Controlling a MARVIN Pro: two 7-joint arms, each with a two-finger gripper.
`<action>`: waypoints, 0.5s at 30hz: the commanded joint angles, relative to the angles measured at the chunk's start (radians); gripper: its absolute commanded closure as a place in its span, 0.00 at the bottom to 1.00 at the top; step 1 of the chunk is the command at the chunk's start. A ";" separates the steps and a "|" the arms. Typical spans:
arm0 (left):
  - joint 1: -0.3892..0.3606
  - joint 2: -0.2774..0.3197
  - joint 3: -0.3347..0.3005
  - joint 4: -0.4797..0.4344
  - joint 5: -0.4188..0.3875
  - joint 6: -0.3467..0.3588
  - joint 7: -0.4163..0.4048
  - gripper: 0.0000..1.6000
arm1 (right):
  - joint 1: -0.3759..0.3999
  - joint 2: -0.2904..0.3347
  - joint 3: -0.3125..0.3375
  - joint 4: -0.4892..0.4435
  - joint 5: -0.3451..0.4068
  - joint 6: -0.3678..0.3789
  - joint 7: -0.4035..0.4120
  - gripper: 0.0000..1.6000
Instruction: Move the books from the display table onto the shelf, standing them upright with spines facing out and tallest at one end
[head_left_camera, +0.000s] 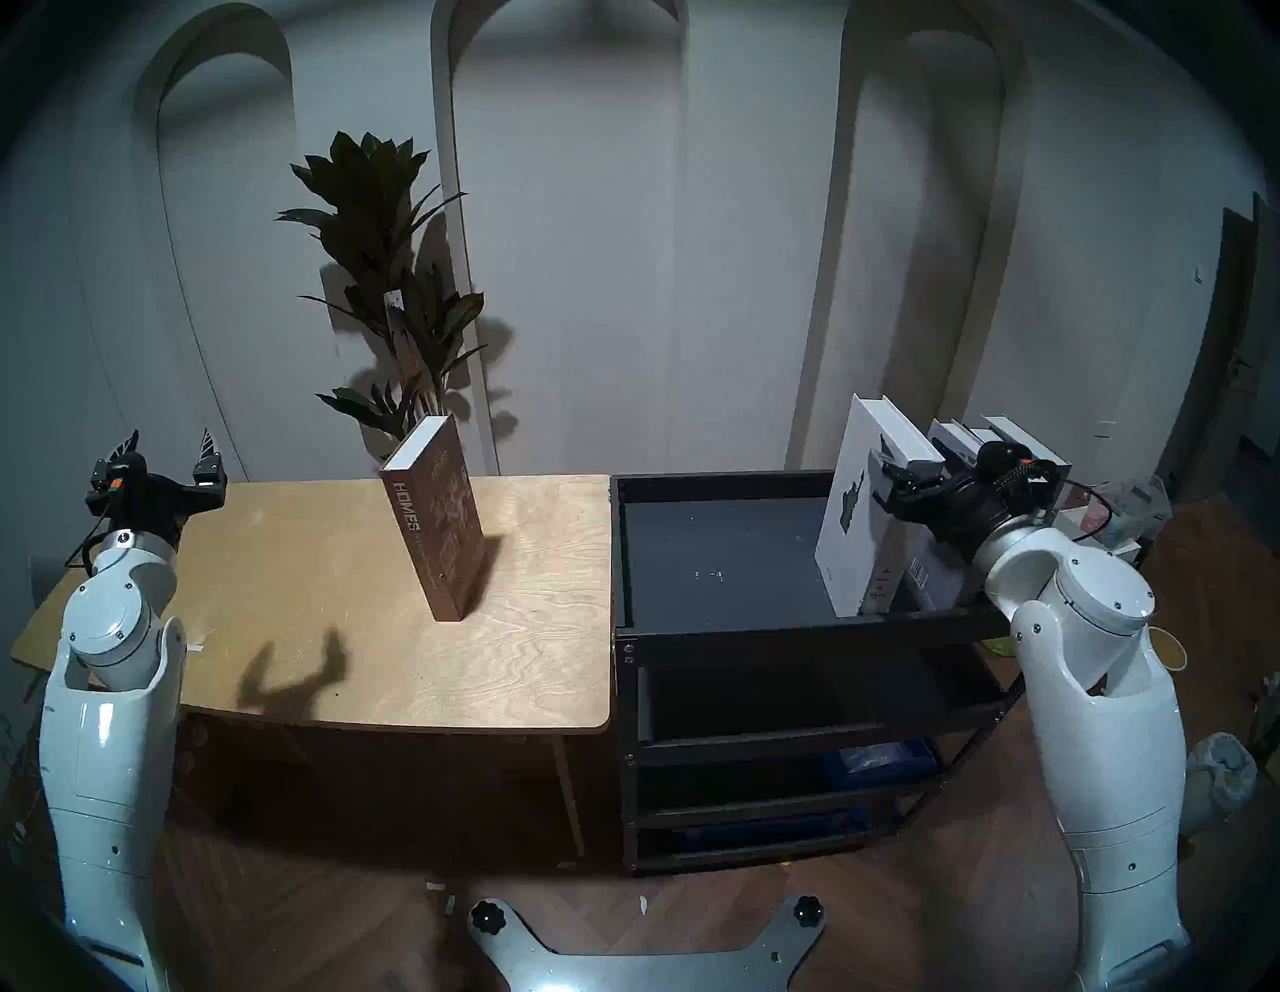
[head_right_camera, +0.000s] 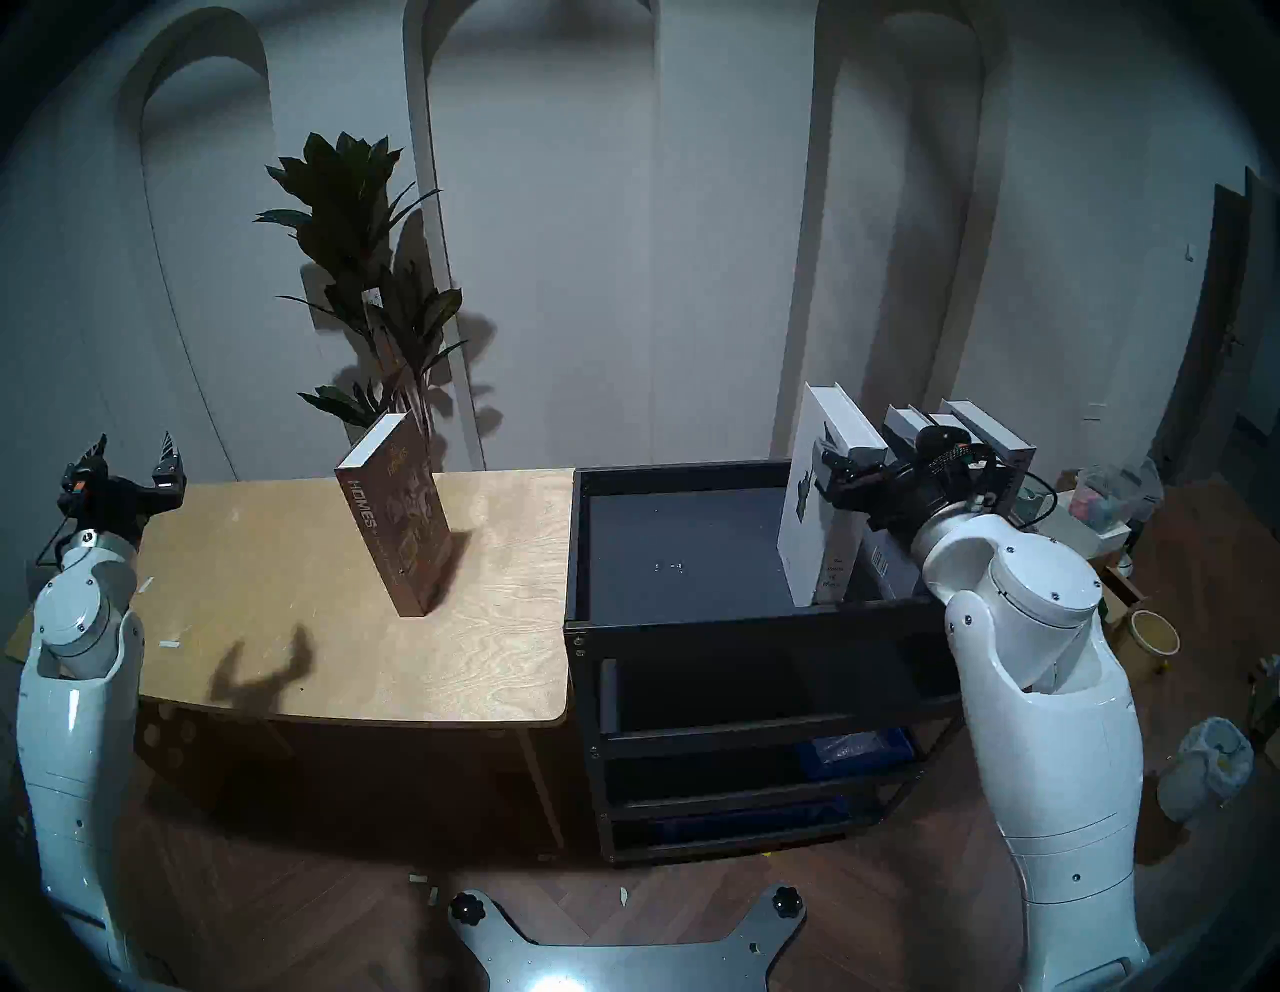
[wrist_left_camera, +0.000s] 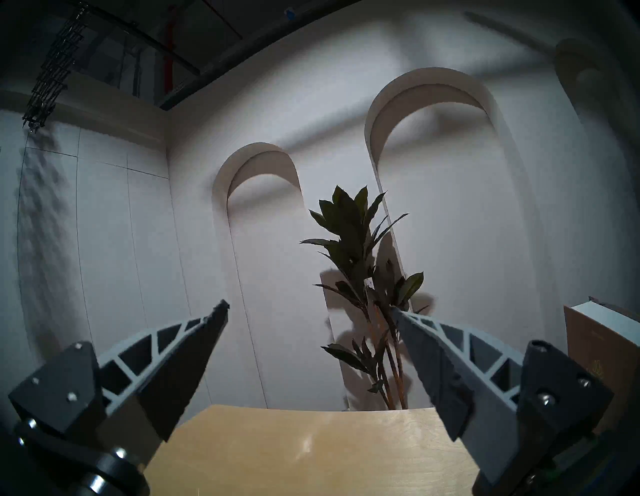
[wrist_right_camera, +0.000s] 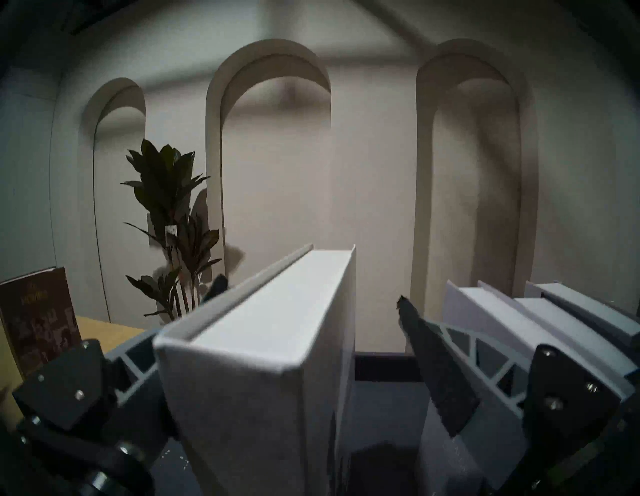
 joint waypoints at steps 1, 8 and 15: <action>-0.035 0.016 0.006 -0.005 0.004 -0.008 0.002 0.00 | 0.038 -0.013 0.053 -0.083 0.040 0.012 -0.009 0.00; -0.048 0.020 0.022 0.001 0.006 -0.008 -0.006 0.00 | 0.064 -0.029 0.067 -0.143 0.083 0.048 -0.018 0.00; -0.041 0.033 0.006 0.022 -0.001 -0.020 -0.031 0.00 | 0.065 -0.077 0.040 -0.244 0.130 0.073 -0.034 0.00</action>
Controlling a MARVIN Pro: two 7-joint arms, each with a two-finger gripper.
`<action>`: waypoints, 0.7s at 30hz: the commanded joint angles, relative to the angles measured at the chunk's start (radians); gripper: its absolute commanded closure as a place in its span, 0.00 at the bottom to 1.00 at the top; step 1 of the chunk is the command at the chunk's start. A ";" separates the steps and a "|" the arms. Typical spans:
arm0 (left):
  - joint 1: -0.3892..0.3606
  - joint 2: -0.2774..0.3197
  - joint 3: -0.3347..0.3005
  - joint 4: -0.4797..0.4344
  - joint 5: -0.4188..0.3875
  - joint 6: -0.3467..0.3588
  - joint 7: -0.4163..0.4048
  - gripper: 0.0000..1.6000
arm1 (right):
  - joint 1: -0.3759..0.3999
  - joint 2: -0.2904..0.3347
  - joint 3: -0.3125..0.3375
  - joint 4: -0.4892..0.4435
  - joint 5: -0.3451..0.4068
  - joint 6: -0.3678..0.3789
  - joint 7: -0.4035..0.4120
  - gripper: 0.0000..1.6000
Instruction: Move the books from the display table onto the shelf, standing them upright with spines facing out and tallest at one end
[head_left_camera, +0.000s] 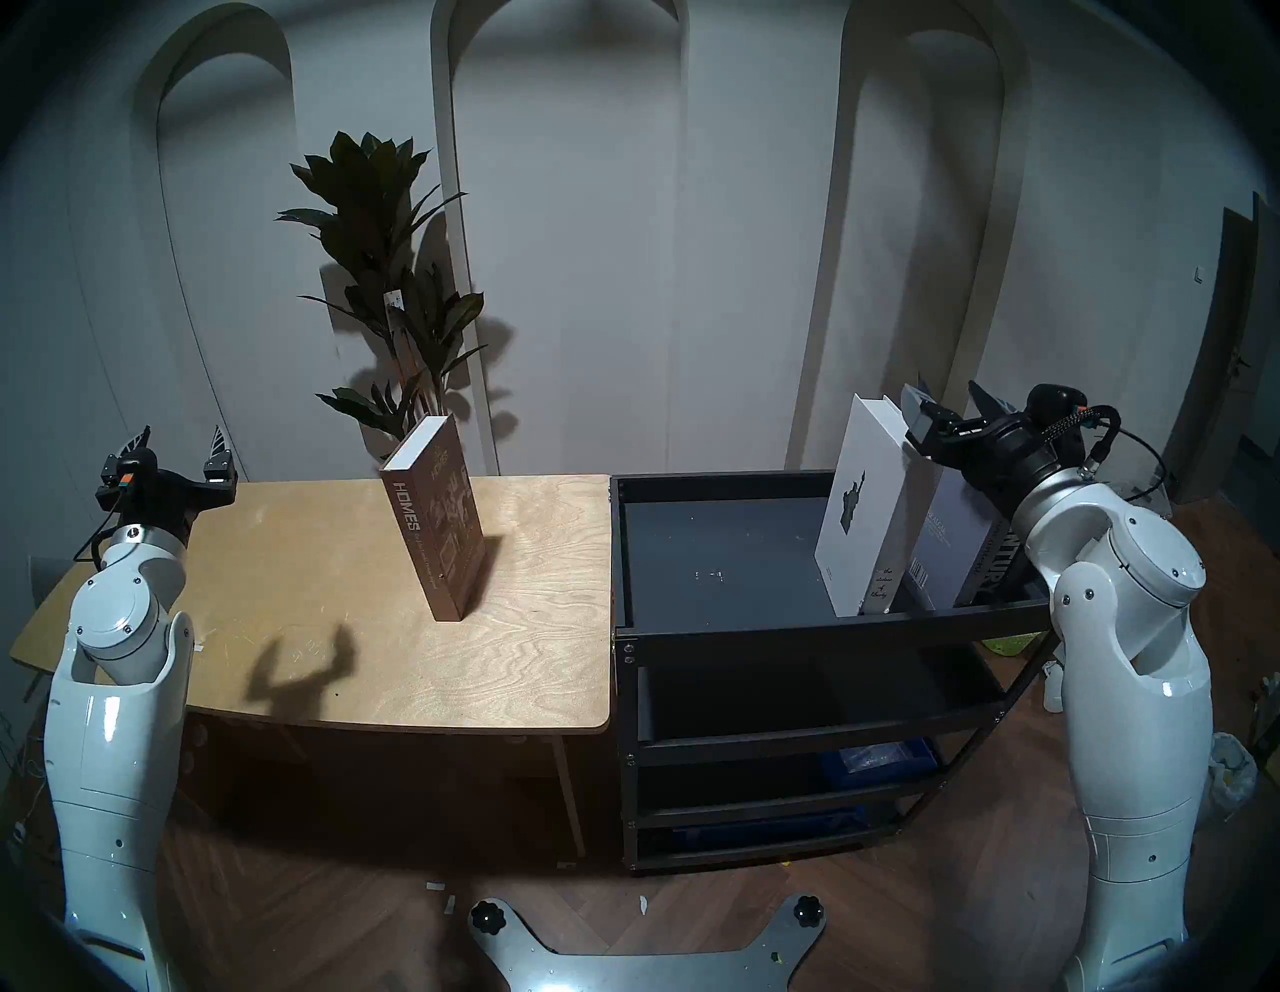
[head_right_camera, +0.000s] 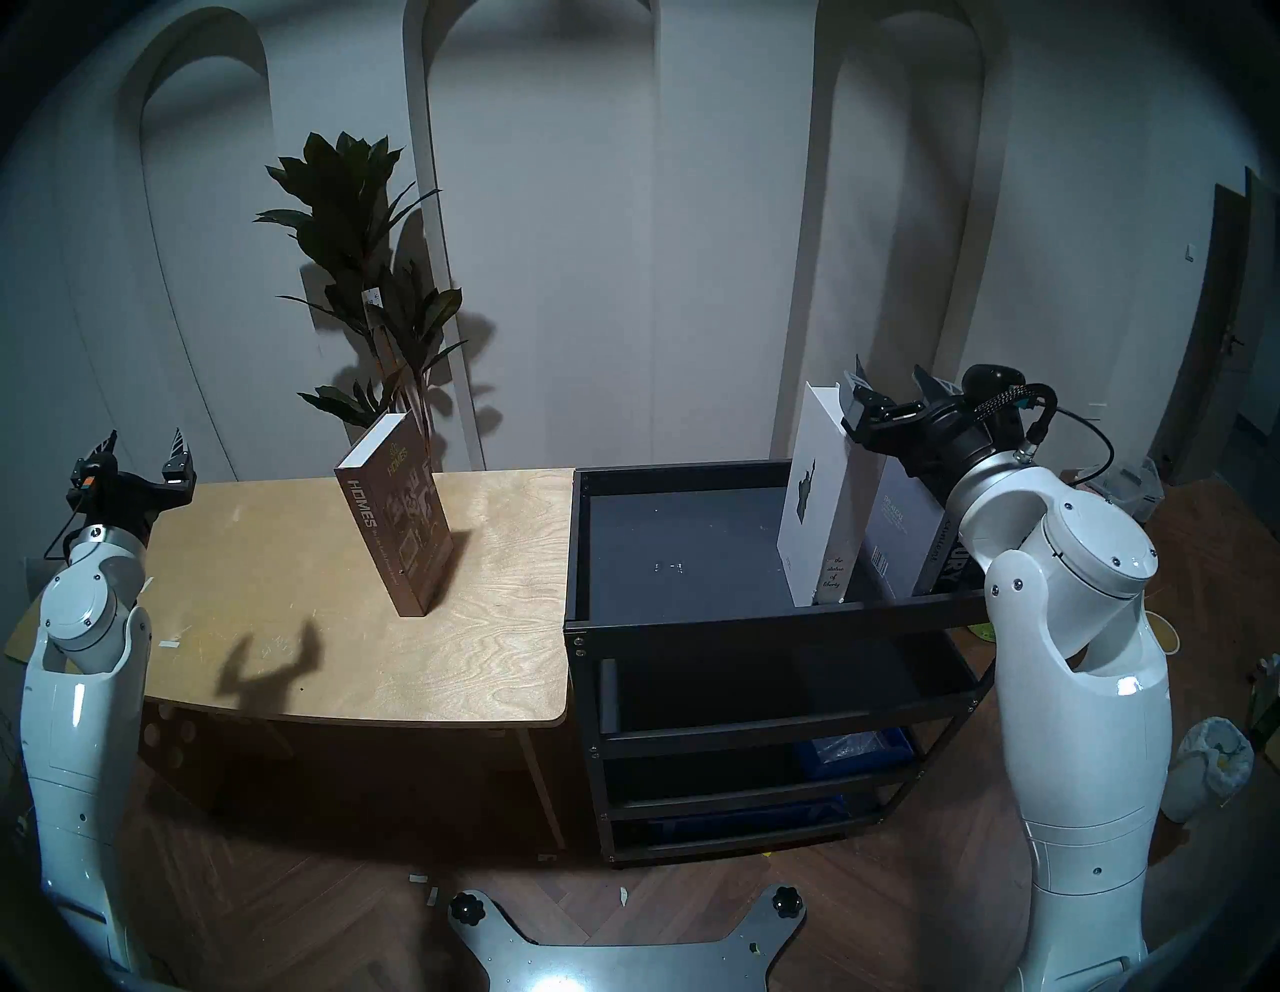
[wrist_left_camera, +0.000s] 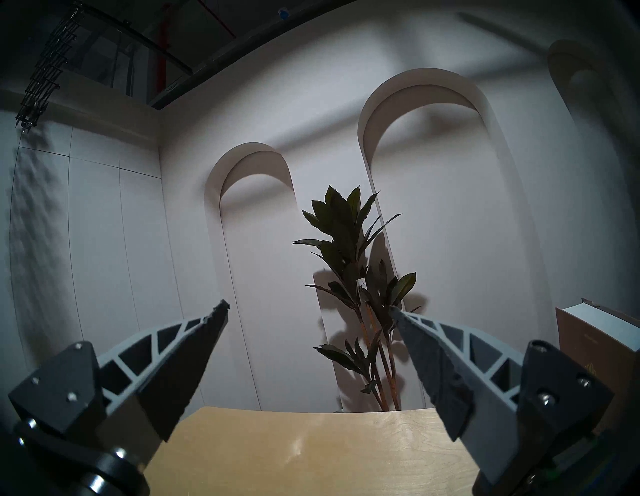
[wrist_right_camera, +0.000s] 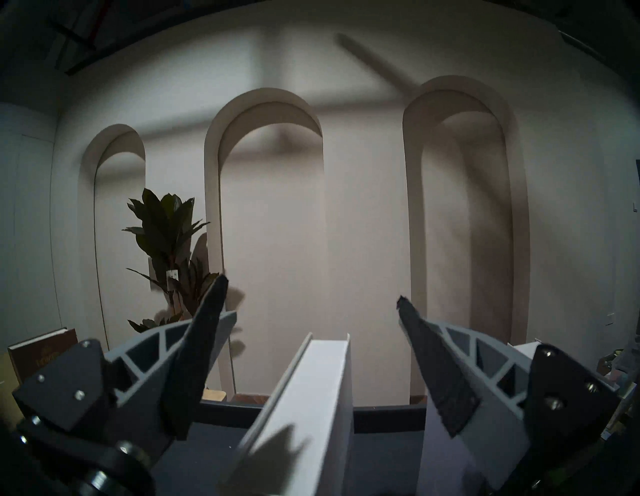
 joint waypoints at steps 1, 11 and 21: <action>-0.015 0.029 -0.028 0.009 -0.006 -0.022 -0.020 0.00 | 0.024 -0.052 -0.033 -0.112 0.046 0.000 -0.004 0.00; 0.012 0.057 -0.109 0.086 -0.054 -0.065 -0.106 0.00 | -0.056 -0.142 -0.239 -0.241 0.040 0.000 -0.066 0.00; 0.035 0.048 -0.186 0.115 -0.114 -0.088 -0.174 0.00 | -0.148 -0.198 -0.415 -0.205 0.039 0.033 -0.055 0.00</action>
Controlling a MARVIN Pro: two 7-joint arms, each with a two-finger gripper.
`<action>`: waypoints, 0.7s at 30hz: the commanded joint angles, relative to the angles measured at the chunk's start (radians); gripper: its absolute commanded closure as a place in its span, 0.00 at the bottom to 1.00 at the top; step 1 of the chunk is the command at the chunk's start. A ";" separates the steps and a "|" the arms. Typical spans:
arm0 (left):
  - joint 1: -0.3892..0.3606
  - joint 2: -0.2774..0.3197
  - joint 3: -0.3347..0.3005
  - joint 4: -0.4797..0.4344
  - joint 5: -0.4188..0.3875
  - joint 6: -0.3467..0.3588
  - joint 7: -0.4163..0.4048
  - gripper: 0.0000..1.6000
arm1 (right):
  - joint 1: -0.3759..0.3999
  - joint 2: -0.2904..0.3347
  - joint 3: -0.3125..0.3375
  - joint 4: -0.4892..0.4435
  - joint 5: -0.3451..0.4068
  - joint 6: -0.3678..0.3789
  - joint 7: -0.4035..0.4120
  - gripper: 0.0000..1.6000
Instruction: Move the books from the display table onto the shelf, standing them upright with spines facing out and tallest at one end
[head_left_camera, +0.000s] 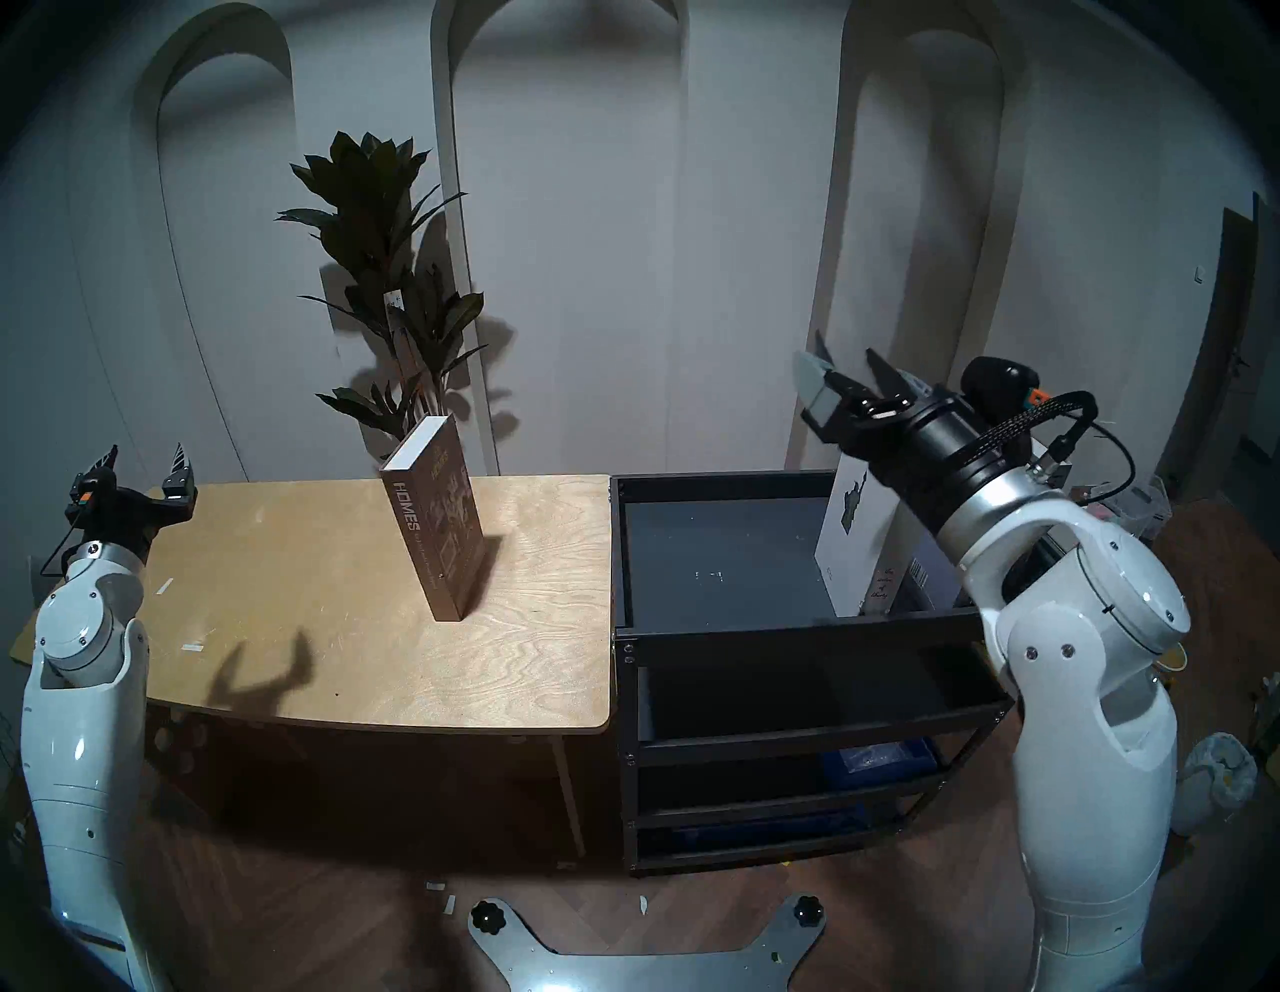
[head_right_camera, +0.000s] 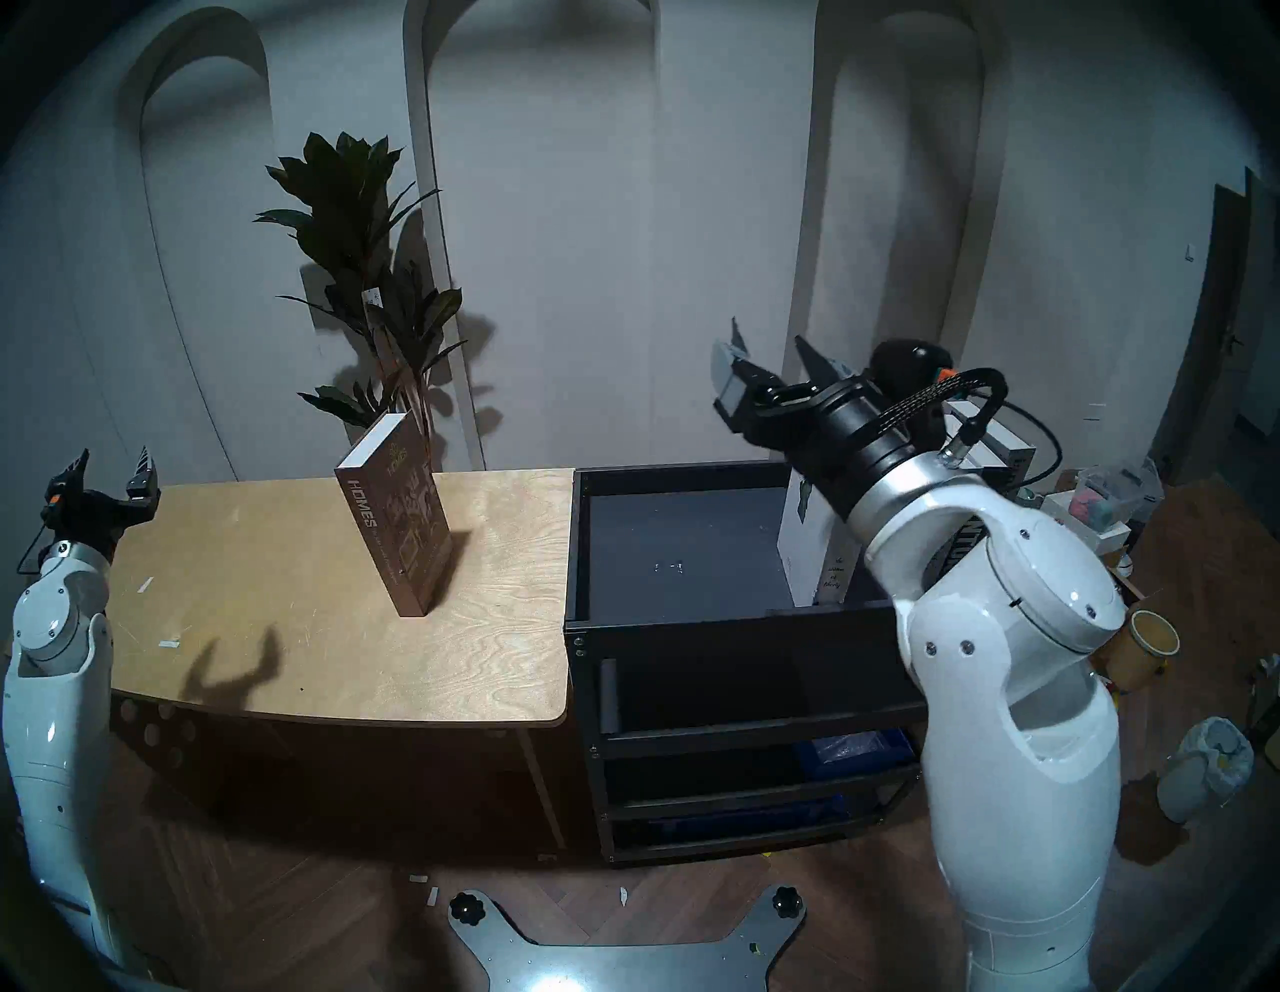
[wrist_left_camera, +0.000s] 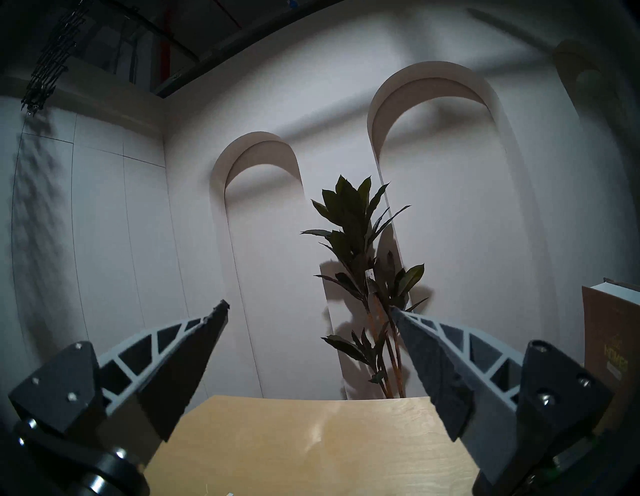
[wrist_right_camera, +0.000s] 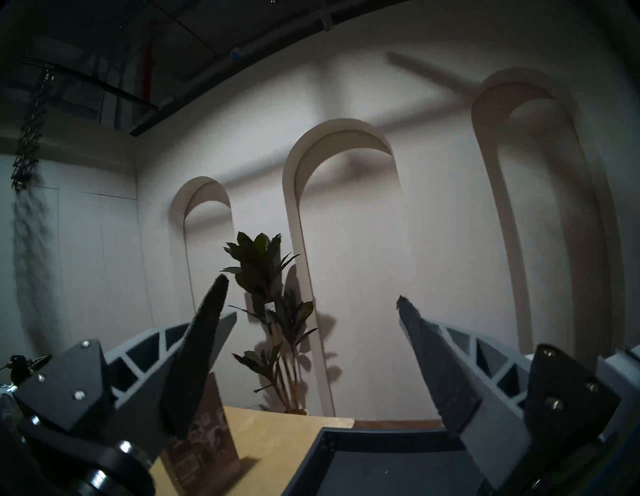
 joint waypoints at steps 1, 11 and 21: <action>0.007 0.013 -0.052 -0.013 -0.035 -0.029 -0.038 0.00 | -0.062 -0.061 -0.146 0.014 -0.010 0.013 0.014 0.00; 0.021 0.011 -0.071 -0.011 -0.066 -0.034 -0.075 0.00 | -0.020 -0.131 -0.321 0.127 -0.066 0.040 0.019 0.00; 0.025 0.011 -0.080 -0.009 -0.089 -0.036 -0.103 0.00 | 0.098 -0.131 -0.497 0.260 -0.112 0.044 -0.005 0.00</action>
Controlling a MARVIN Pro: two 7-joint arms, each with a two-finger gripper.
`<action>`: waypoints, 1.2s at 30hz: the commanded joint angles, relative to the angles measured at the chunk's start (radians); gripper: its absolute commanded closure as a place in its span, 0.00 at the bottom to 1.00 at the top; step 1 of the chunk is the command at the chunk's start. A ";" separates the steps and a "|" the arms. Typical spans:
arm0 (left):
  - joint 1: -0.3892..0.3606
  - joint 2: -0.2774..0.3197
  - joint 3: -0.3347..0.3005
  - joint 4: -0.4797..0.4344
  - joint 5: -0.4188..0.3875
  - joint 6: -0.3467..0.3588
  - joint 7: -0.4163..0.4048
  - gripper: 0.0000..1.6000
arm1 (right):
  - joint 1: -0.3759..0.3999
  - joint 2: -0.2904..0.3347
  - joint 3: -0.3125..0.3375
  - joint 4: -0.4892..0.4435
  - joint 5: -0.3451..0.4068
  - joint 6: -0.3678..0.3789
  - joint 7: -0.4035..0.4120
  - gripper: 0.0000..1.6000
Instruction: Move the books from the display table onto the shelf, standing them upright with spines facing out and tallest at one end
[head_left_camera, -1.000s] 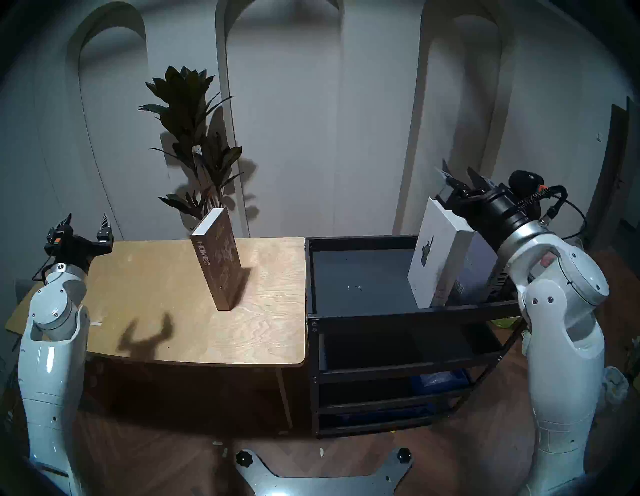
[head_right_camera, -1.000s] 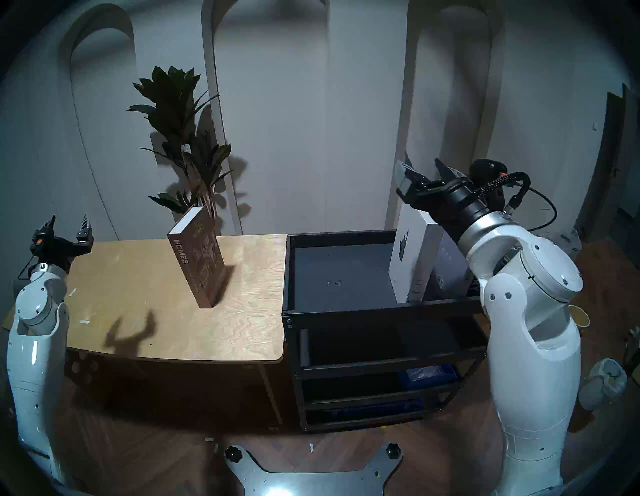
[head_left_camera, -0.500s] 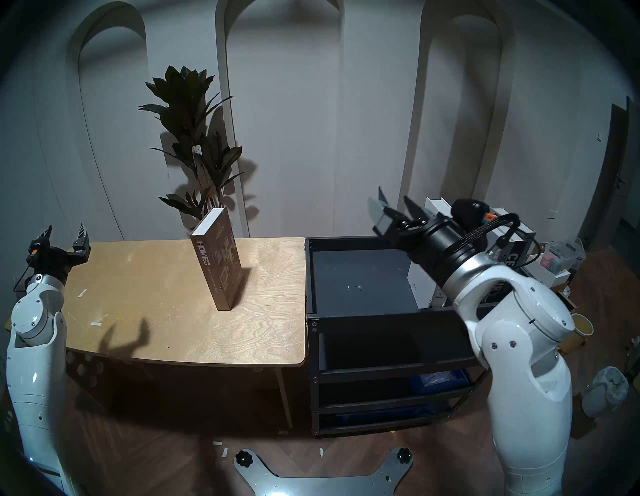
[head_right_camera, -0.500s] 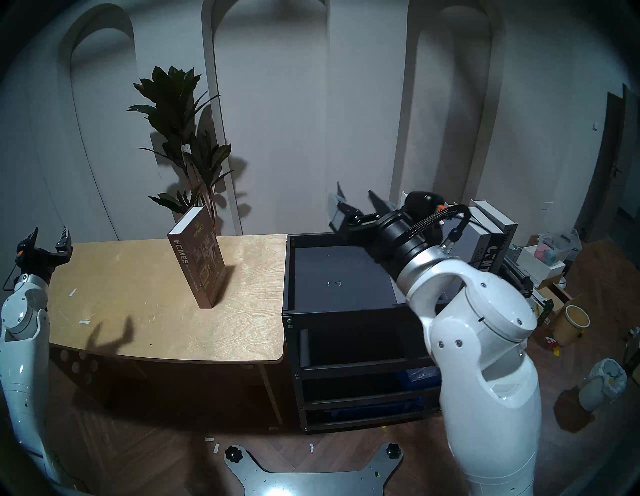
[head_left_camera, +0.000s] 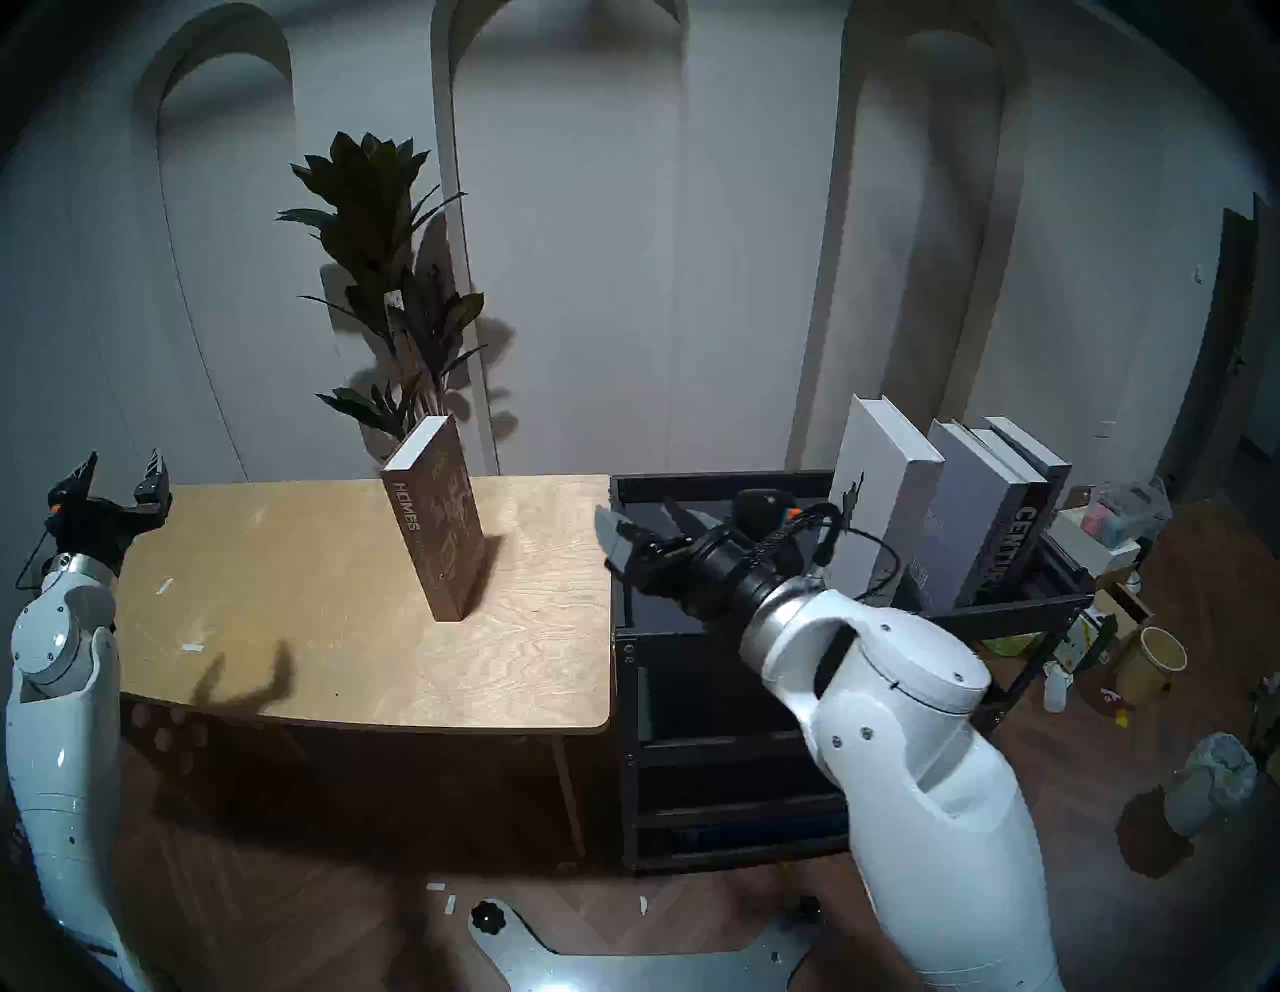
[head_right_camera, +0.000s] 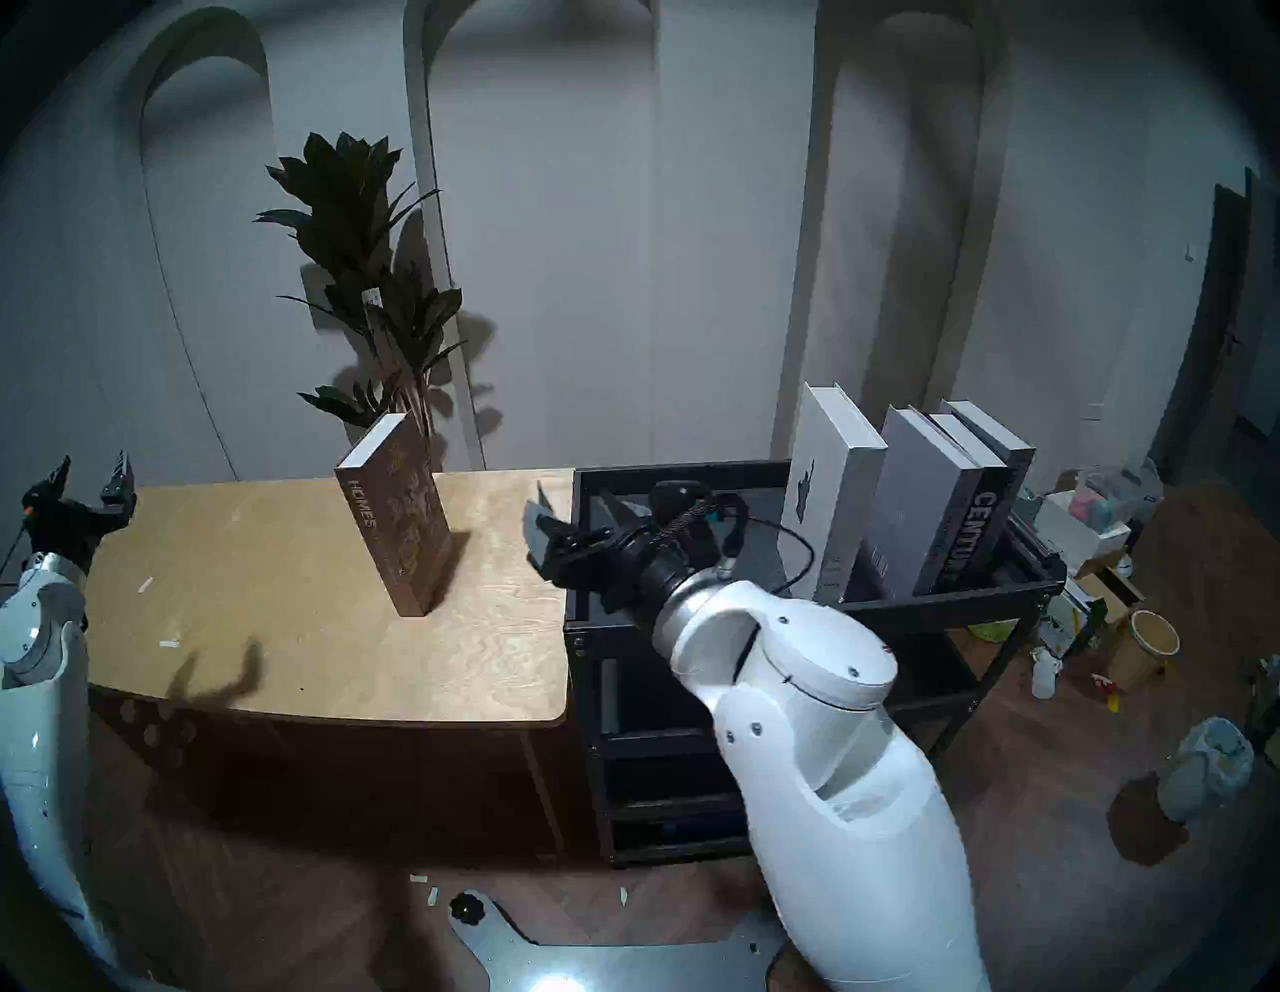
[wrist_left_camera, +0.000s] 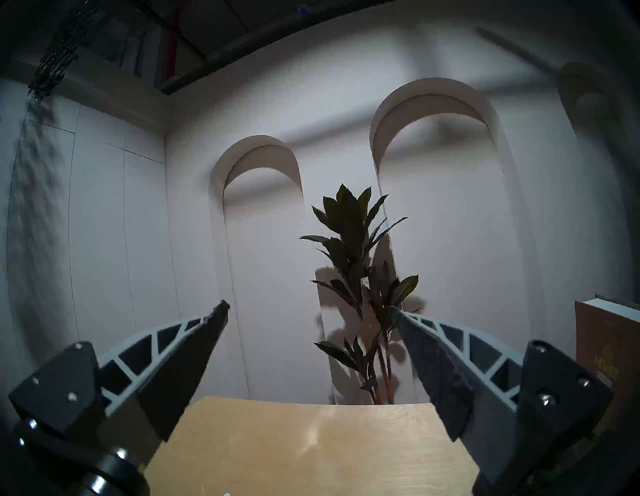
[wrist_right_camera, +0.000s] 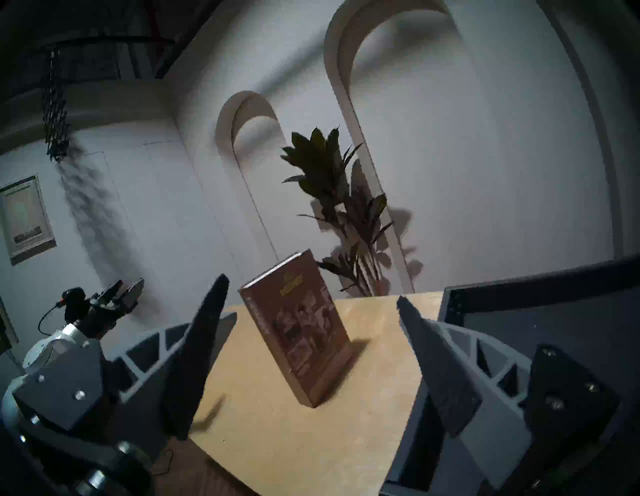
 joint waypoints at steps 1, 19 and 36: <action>-0.005 0.011 -0.017 -0.011 -0.011 -0.012 -0.016 0.00 | 0.111 -0.031 -0.150 0.052 -0.020 -0.020 -0.031 0.00; 0.001 0.012 -0.040 -0.006 -0.052 -0.025 -0.084 0.00 | 0.242 -0.099 -0.254 0.168 0.092 -0.192 -0.267 0.00; 0.004 0.014 -0.059 0.011 -0.084 -0.049 -0.161 0.00 | 0.237 0.031 -0.420 0.044 0.128 -0.447 -0.588 0.00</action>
